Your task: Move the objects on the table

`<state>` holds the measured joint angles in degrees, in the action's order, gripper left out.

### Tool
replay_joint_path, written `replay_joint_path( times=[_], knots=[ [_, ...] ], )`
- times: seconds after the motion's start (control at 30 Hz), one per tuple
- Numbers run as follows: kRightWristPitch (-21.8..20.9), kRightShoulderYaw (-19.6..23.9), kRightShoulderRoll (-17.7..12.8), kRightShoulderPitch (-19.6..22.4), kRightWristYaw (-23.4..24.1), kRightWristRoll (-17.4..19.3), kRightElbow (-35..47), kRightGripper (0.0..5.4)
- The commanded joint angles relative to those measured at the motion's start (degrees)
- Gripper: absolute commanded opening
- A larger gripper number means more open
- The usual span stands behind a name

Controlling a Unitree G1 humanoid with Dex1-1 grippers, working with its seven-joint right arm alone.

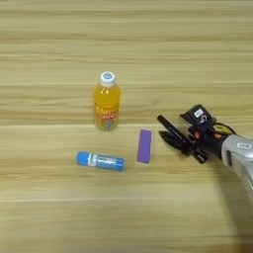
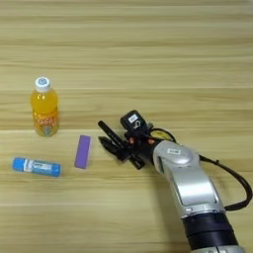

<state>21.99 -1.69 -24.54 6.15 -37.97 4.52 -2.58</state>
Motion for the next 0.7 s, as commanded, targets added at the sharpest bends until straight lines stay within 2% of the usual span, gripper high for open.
replay_joint_path(
  times=[0.03,0.43,0.7],
  knots=[
    [-2.1,1.7,-1.9,2.6,0.0,0.8,0.9,4.03],
    [-2.1,1.1,-1.7,3.3,-0.6,0.2,-1.7,2.16],
    [-2.3,1.0,-1.5,3.5,-0.4,0.1,-1.5,1.29]
  ],
)
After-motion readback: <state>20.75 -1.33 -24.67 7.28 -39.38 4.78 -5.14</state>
